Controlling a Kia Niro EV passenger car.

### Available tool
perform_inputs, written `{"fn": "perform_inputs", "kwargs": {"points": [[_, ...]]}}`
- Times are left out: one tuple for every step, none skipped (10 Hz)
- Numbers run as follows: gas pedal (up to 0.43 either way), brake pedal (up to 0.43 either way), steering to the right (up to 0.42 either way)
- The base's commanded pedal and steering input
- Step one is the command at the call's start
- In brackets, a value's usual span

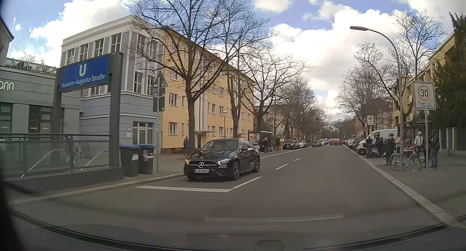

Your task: Follow the waypoints while adhering to traffic rules and regulations

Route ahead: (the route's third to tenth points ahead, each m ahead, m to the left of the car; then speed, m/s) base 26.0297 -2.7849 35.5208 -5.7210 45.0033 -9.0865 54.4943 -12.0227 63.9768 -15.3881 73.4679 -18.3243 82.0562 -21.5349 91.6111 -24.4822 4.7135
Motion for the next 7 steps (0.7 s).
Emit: {"fn": "perform_inputs", "kwargs": {"points": [[0.11, 0.037, 0.239], [0.11, 0.037, 0.227], [0.11, 0.037, 0.218], [0.11, 0.037, 0.211], [0.11, 0.037, 0.209], [0.11, 0.037, 0.208], [0.11, 0.037, 0.199]]}}
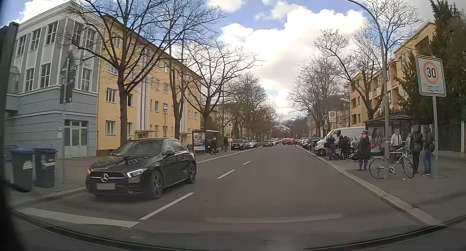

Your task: Follow the waypoints while adhering to traffic rules and regulations

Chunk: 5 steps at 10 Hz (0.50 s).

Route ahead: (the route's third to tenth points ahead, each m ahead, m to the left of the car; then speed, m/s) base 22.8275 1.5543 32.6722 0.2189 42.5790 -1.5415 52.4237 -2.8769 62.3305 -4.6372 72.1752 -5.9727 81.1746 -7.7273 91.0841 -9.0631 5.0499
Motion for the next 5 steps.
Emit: {"fn": "perform_inputs", "kwargs": {"points": [[0.11, 0.037, 0.186], [0.11, 0.037, 0.165], [0.11, 0.037, 0.146], [0.11, 0.037, 0.131], [0.11, 0.037, 0.12]]}}
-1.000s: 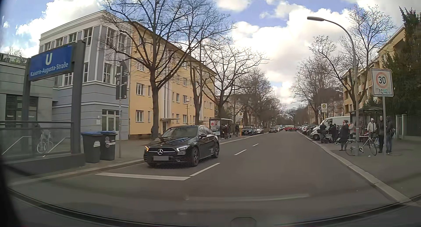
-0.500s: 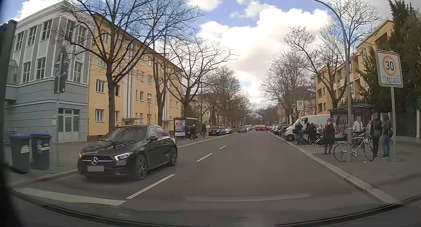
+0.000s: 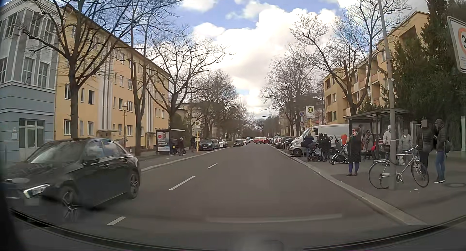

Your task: Follow the waypoints while adhering to traffic rules and regulations

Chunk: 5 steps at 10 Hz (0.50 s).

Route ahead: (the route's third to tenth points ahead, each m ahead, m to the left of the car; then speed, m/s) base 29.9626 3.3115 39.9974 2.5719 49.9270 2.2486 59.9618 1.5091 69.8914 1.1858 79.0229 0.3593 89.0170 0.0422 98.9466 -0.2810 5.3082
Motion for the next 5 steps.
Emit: {"fn": "perform_inputs", "kwargs": {"points": [[0.11, 0.037, 0.104], [0.11, 0.037, 0.09], [0.11, 0.037, 0.081], [0.11, 0.037, 0.069], [0.11, 0.037, 0.053]]}}
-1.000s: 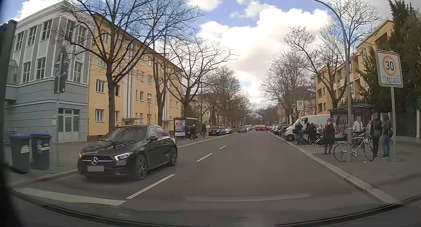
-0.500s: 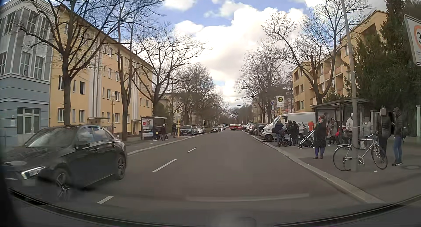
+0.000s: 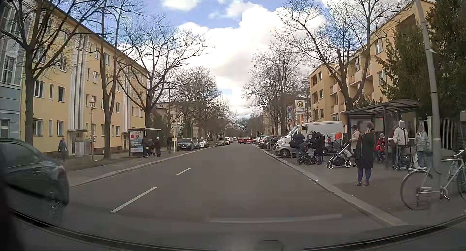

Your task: Follow the waypoints while adhering to traffic rules and regulations

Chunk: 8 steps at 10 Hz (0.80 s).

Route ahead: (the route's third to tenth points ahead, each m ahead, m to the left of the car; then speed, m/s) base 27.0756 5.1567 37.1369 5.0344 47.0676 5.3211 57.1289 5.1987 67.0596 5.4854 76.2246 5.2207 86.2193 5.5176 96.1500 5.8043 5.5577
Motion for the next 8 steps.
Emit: {"fn": "perform_inputs", "kwargs": {"points": [[0.11, 0.037, 0.042], [0.11, 0.037, 0.032], [0.11, 0.037, 0.022], [0.11, 0.037, 0.014], [0.11, 0.037, 0.008], [0.11, 0.037, 0.004], [0.11, 0.037, -0.003], [0.11, 0.037, -0.01]]}}
